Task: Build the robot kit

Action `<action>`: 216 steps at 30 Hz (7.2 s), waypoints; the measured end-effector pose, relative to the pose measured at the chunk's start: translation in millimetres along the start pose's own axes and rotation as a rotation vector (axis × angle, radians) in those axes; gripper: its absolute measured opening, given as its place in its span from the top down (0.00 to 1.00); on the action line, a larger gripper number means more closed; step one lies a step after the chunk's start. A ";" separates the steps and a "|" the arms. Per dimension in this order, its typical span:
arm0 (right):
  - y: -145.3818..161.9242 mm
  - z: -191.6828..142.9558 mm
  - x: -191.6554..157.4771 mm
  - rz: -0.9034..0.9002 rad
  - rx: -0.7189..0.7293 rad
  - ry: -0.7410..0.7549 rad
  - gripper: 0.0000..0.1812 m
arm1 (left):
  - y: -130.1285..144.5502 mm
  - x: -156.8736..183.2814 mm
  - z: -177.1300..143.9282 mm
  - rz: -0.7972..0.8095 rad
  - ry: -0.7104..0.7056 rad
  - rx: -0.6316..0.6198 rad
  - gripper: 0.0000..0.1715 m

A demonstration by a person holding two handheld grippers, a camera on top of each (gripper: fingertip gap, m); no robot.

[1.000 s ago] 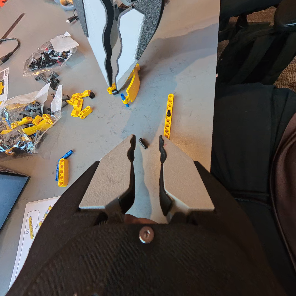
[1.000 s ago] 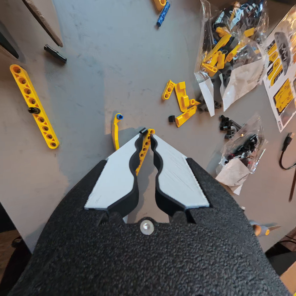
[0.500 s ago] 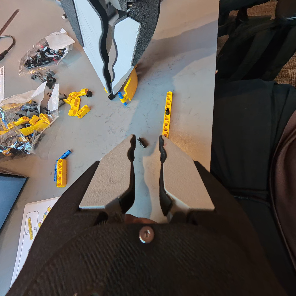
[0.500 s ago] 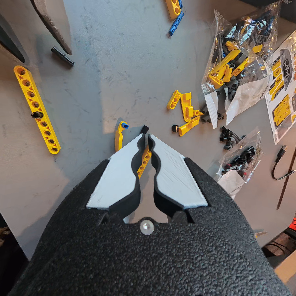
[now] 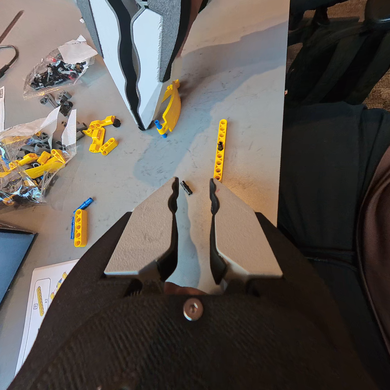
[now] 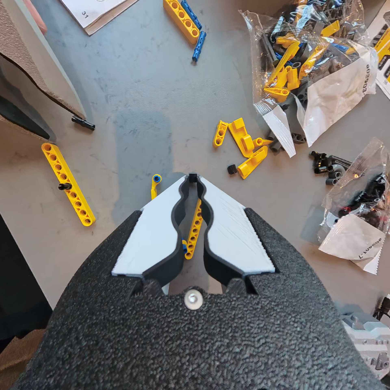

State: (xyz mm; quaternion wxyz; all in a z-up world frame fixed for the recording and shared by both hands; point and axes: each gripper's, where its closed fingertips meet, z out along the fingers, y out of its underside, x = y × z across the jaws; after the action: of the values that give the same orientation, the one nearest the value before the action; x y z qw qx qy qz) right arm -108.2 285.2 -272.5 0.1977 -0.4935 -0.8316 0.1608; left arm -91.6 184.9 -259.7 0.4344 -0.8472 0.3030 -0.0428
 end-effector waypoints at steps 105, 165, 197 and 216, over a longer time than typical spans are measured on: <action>-99.0 -73.6 -67.9 0.812 1.066 -0.320 0.97 | -58.1 -37.7 -53.9 0.316 -0.629 0.450 0.98; -84.5 -62.4 -75.0 0.919 0.927 -0.620 0.98 | -54.3 -26.1 -39.2 0.418 -0.594 0.400 0.96; -85.5 -68.2 -74.2 0.773 0.943 -0.496 0.97 | -52.3 -30.7 -39.5 0.365 -0.564 0.390 0.97; -83.9 -67.0 -74.5 0.763 0.939 -0.502 0.97 | -53.1 -30.1 -37.3 0.386 -0.579 0.376 0.97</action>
State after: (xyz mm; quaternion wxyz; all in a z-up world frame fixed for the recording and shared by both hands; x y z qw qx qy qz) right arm -106.7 185.5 -188.1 0.1213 -0.5625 -0.4604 0.6759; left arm -103.2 198.3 -190.4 0.6497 -0.6572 0.3085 0.2256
